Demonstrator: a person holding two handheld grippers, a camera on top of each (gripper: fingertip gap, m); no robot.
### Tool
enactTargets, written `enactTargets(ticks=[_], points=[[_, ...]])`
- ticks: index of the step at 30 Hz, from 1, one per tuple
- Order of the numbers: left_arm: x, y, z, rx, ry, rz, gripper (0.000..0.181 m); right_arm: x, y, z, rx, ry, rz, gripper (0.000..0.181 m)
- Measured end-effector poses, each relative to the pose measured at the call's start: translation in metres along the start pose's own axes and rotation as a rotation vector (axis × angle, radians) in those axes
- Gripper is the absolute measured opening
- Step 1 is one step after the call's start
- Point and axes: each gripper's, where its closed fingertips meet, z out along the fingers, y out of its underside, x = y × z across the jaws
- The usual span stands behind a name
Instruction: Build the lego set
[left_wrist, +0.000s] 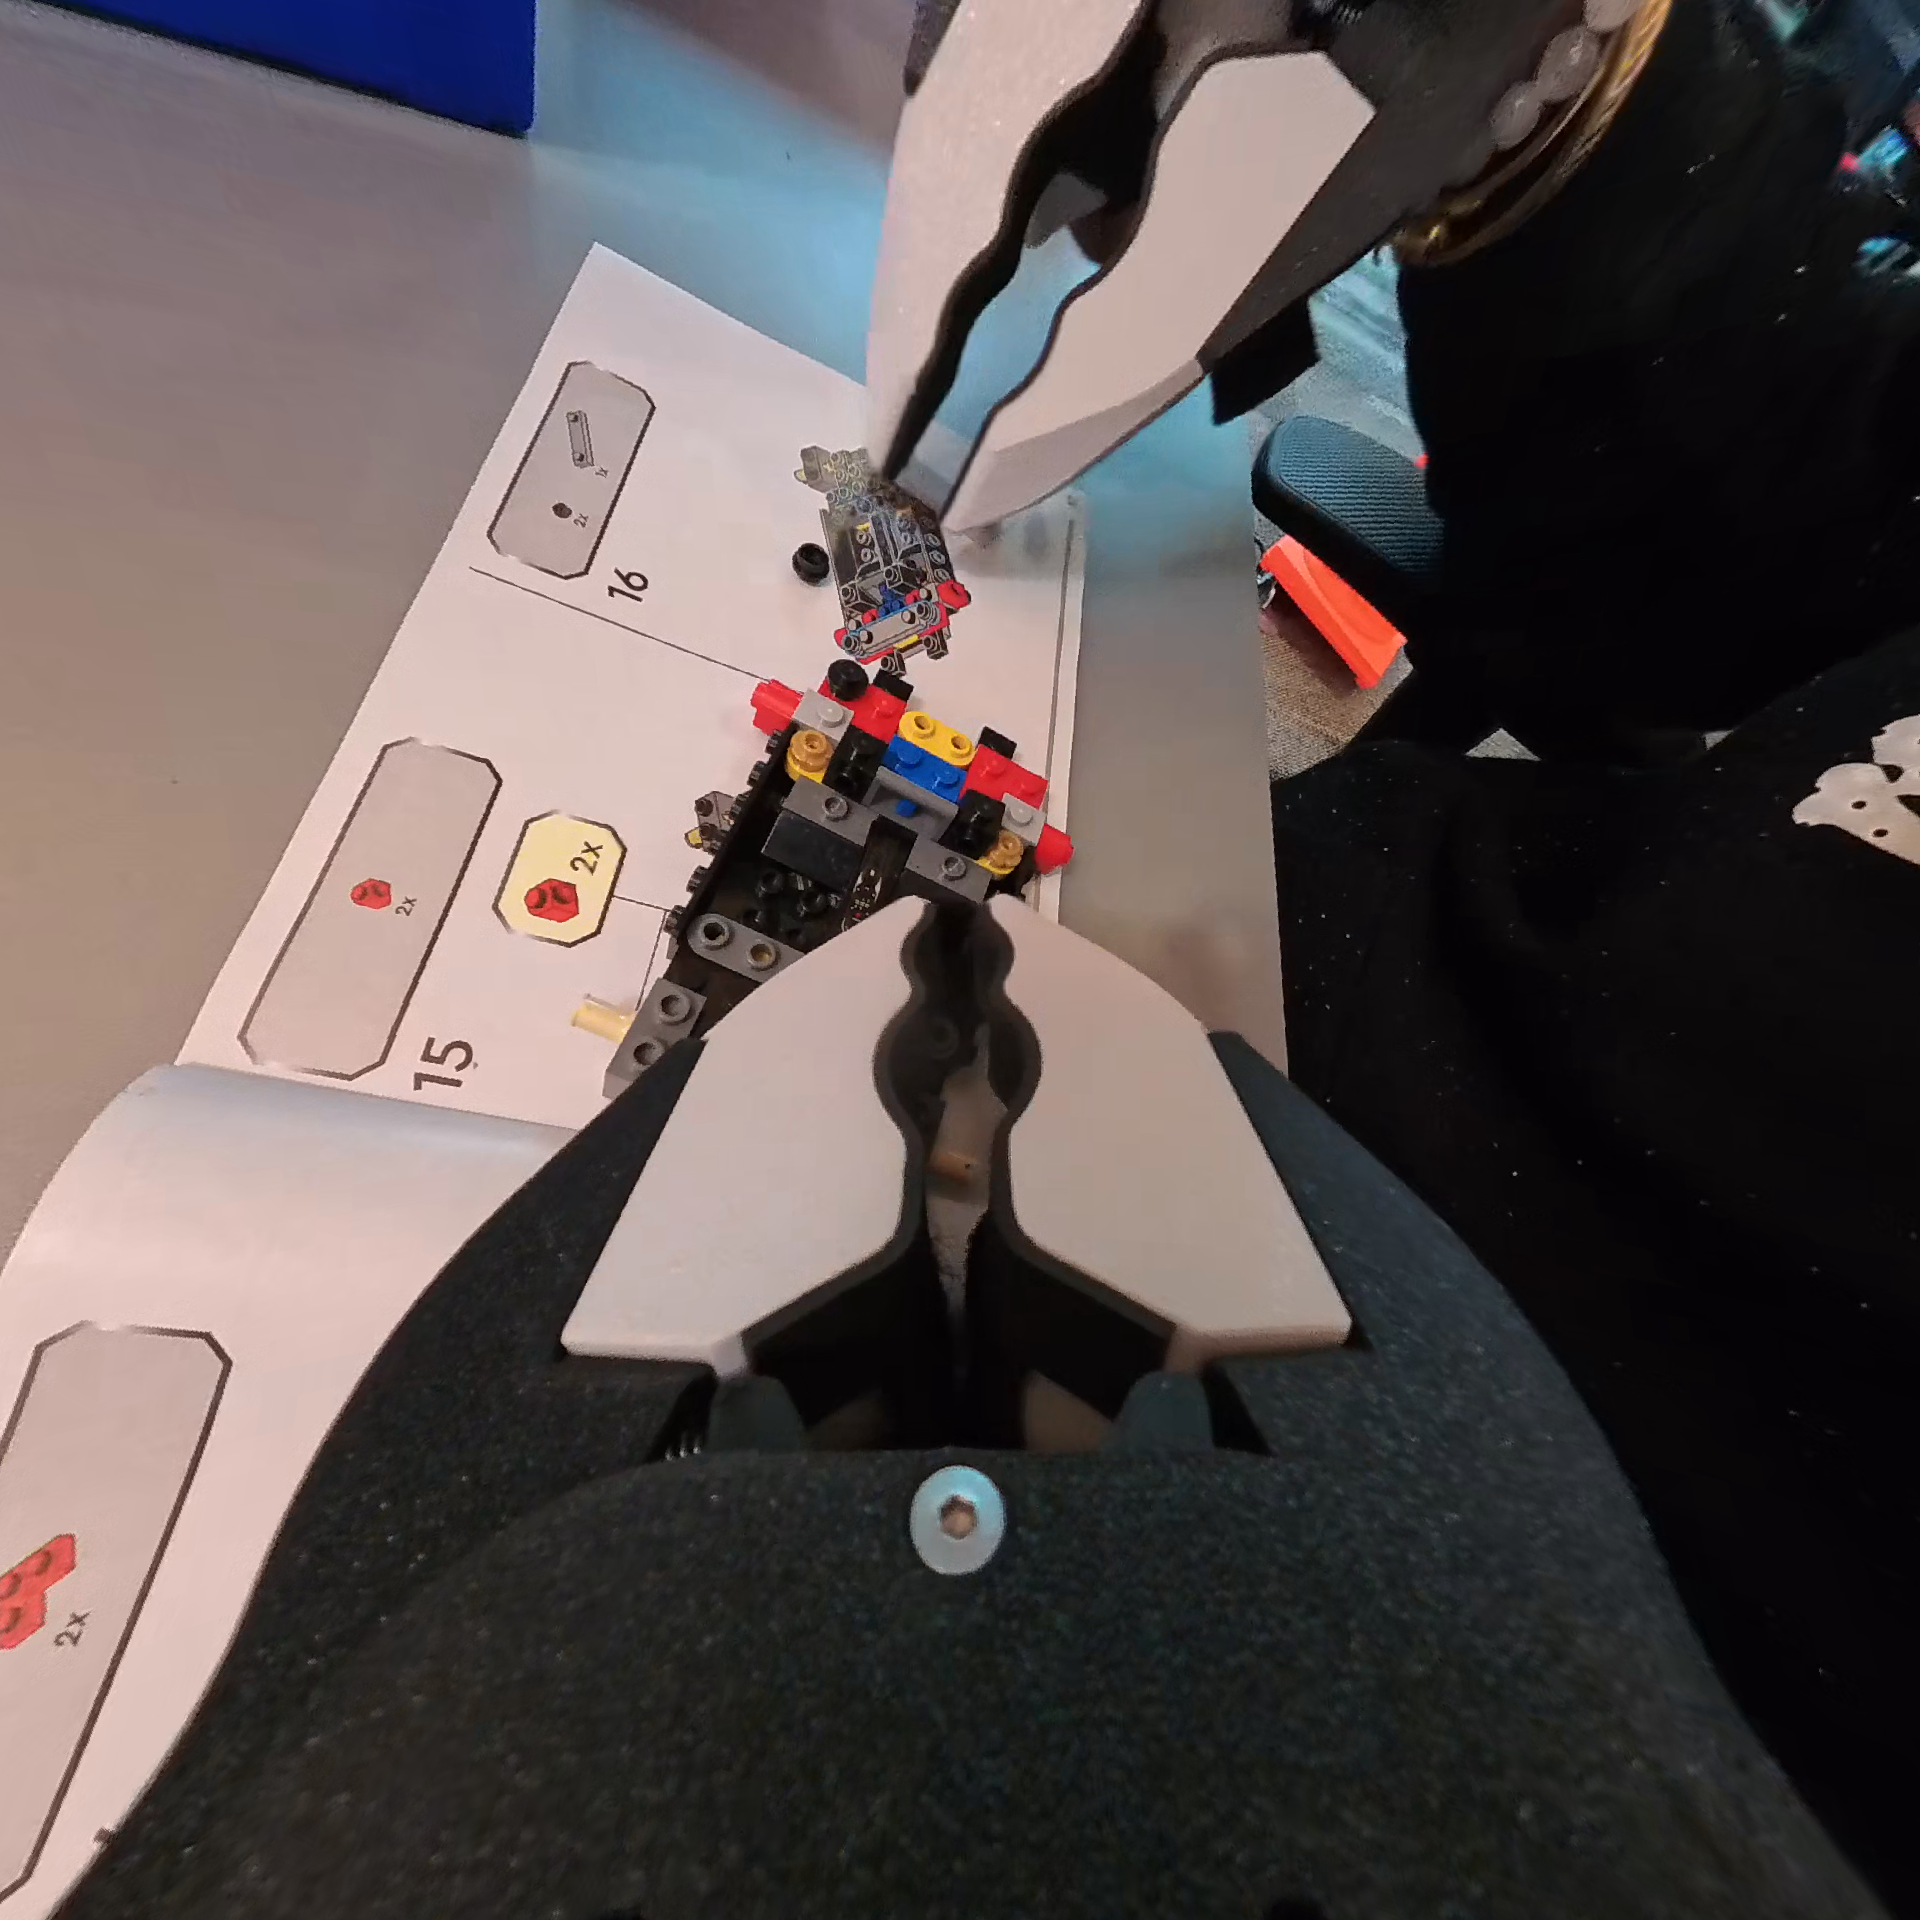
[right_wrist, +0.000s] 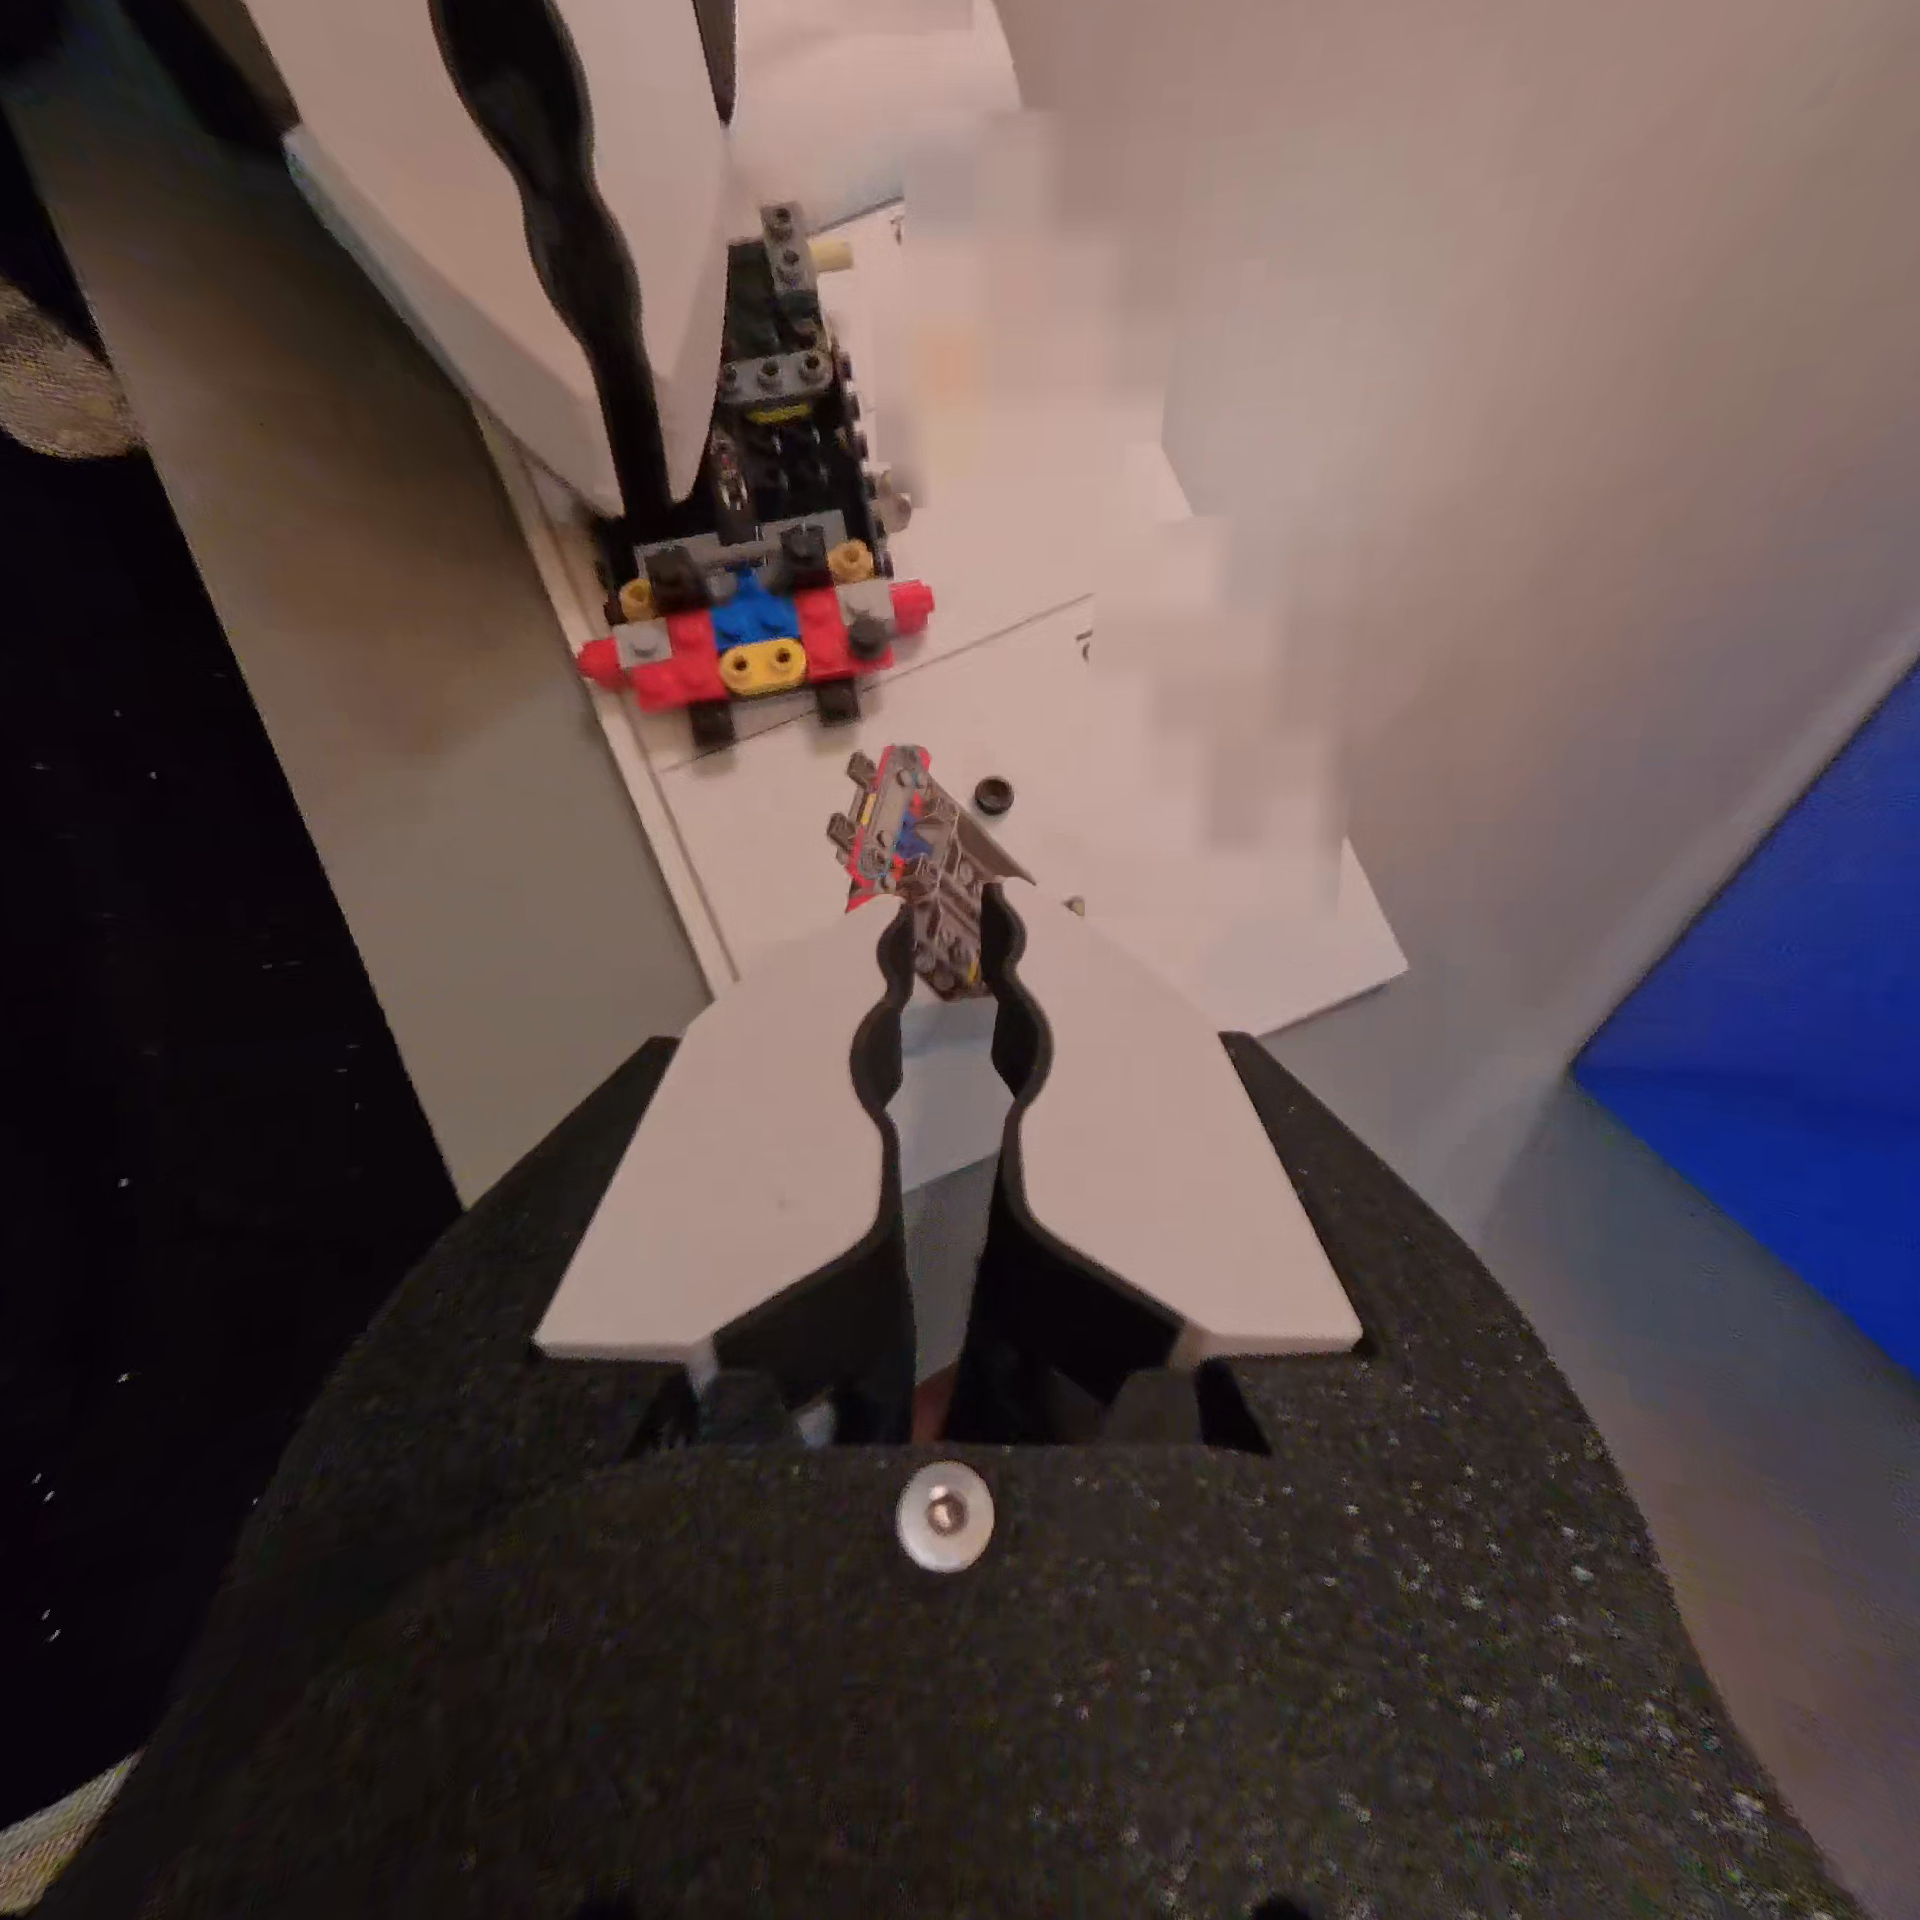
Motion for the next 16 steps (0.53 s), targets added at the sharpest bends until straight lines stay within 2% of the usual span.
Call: enactTargets(ticks=[3,8,13,15,16], points=[[0.0,-0.001,-0.001,0.011,-0.001,-0.004,0.007,0.003,-0.009,0.008,0.021,-0.021,-0.003,0.012],[-0.001,-0.003,-0.003,0.027,0.001,-0.008,0.011,0.008,-0.008,0.02,-0.023,-0.015,-0.039,0.012],[0.003,-0.006,-0.006,0.057,0.018,0.012,0.015,0.009,-0.01,0.022,0.007,-0.035,-0.002,0.007],[0.007,-0.015,-0.012,0.127,0.02,0.071,0.018,0.009,-0.017,0.017,0.086,-0.061,0.062,0.007],[0.007,-0.026,-0.018,0.201,-0.008,0.132,0.019,0.006,-0.028,0.011,0.182,-0.119,0.129,0.006]])
